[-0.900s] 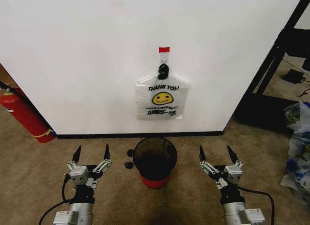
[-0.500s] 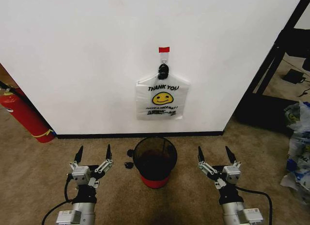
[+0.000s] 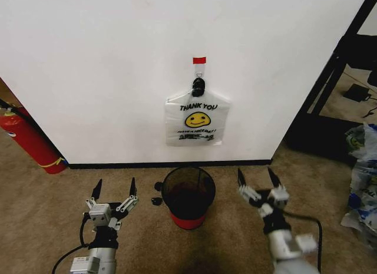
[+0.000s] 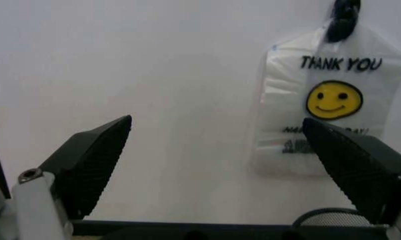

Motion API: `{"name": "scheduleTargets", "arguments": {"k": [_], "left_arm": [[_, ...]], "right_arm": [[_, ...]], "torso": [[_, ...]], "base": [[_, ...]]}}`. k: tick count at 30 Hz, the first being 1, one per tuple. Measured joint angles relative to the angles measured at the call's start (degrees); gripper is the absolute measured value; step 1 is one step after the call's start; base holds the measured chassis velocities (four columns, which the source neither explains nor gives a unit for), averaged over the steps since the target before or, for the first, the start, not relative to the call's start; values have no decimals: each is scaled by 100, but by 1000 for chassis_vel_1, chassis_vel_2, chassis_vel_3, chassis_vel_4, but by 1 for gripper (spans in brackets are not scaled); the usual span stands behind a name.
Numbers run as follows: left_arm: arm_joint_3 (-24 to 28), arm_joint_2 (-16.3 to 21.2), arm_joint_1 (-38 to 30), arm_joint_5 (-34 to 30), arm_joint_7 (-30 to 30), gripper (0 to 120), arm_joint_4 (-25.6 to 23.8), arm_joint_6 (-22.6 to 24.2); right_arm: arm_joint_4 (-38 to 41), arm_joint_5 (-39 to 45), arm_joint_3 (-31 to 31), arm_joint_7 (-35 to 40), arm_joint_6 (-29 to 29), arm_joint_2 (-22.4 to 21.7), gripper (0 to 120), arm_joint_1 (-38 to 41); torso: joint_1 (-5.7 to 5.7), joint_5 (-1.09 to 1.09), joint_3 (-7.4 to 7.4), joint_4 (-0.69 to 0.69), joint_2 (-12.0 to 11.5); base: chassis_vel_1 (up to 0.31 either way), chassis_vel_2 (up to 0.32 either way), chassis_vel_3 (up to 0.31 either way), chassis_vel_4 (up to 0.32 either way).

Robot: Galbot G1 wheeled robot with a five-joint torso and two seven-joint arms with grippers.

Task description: Pick up the garbage bag from the wall and place it over the trash bin.

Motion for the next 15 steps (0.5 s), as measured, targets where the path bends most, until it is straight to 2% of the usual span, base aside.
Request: {"name": "scheduleTargets", "arguments": {"k": [2,3,4,5,6,7,8,9,11,12,13,15], "left_arm": [[-20,13,23,1,-1,100,-13,-2],[8,63,-11,1,-5,100,-1,8],[8,63,-11,1,-5,100,-1,8],[30,90,-43,0,-4,100,14,20],[65,133,-84,7,-2,100,49,33],[67,139,-60,14,-2,100,57,34],[64,138,-43,16,-2,100,57,31],[34,105,11,23,-1,100,58,24],[-35,24,47,36,-21,100,57,22],[-35,24,47,36,-21,100,57,22],[-41,-11,78,69,-29,100,57,16],[-41,-52,129,151,-38,100,57,8]], "right_arm": [[-123,610,-7,-131,-119,-280,100,469],[-201,1258,30,-301,-221,-542,100,813],[-201,1258,30,-301,-221,-542,100,813],[-219,1454,52,-361,-249,-623,100,897],[-304,1945,80,-537,-359,-869,100,1172],[-406,2305,53,-780,-496,-1073,100,1456],[-451,2409,25,-870,-549,-1133,100,1559],[-645,2695,-120,-1142,-695,-1290,100,2000],[-1117,2911,-500,-1335,-818,-1413,100,2826],[-1117,2911,-500,-1335,-818,-1413,100,2826],[-1419,3076,-769,-1373,-888,-1474,100,3342],[-2011,3443,-1234,-1411,-992,-1517,100,4098]], "torso": [[0,1,0,2,0],[0,3,1,10,0],[0,3,1,10,0],[0,4,1,9,0],[1,-7,1,-5,0],[1,2,1,0,0],[0,5,0,-3,0],[0,-2,0,1,0],[1,4,1,2,0],[1,4,1,2,0],[1,-2,1,4,0],[1,1,1,4,-1]], "base": [[0,0,0,0],[0,0,0,0],[0,0,0,0],[0,0,0,0],[0,0,0,0],[0,0,0,0],[0,0,0,0],[0,0,0,0],[0,0,0,0],[0,0,0,0],[0,0,0,0],[0,0,0,0]]}}
